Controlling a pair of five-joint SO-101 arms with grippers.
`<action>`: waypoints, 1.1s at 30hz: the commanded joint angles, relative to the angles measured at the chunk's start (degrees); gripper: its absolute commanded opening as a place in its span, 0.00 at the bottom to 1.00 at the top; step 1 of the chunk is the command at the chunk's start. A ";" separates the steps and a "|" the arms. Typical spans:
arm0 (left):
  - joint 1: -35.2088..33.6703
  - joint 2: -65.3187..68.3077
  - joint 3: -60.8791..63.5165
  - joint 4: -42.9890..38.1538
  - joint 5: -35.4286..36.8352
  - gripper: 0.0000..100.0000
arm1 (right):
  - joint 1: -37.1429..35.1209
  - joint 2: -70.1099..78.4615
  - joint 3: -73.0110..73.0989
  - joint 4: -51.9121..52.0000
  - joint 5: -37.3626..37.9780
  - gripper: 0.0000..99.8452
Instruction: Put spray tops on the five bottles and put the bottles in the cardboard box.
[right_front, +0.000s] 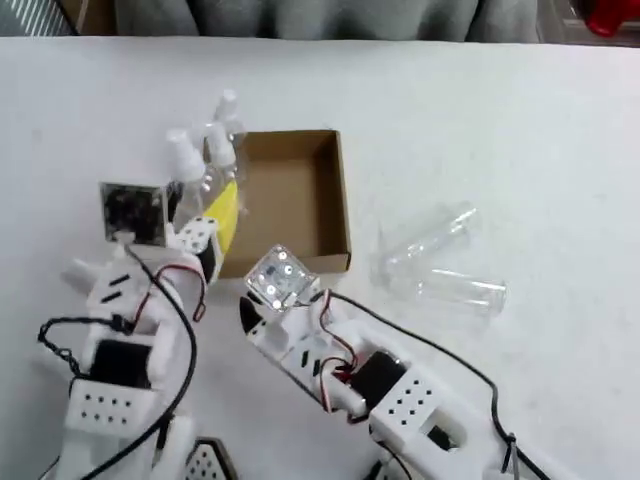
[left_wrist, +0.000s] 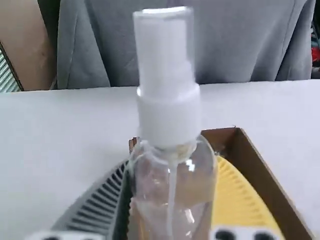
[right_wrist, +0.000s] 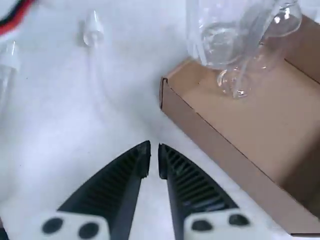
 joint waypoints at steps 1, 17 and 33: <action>-0.75 3.82 0.53 -5.27 -1.85 0.02 | 0.48 -0.48 -3.60 -0.04 0.53 0.02; -0.22 4.79 9.85 -15.12 -1.93 0.02 | 0.48 -0.48 -3.60 -0.13 0.26 0.02; 1.19 4.88 6.33 -10.90 -1.58 0.02 | 0.48 -0.48 -3.60 -0.13 0.00 0.02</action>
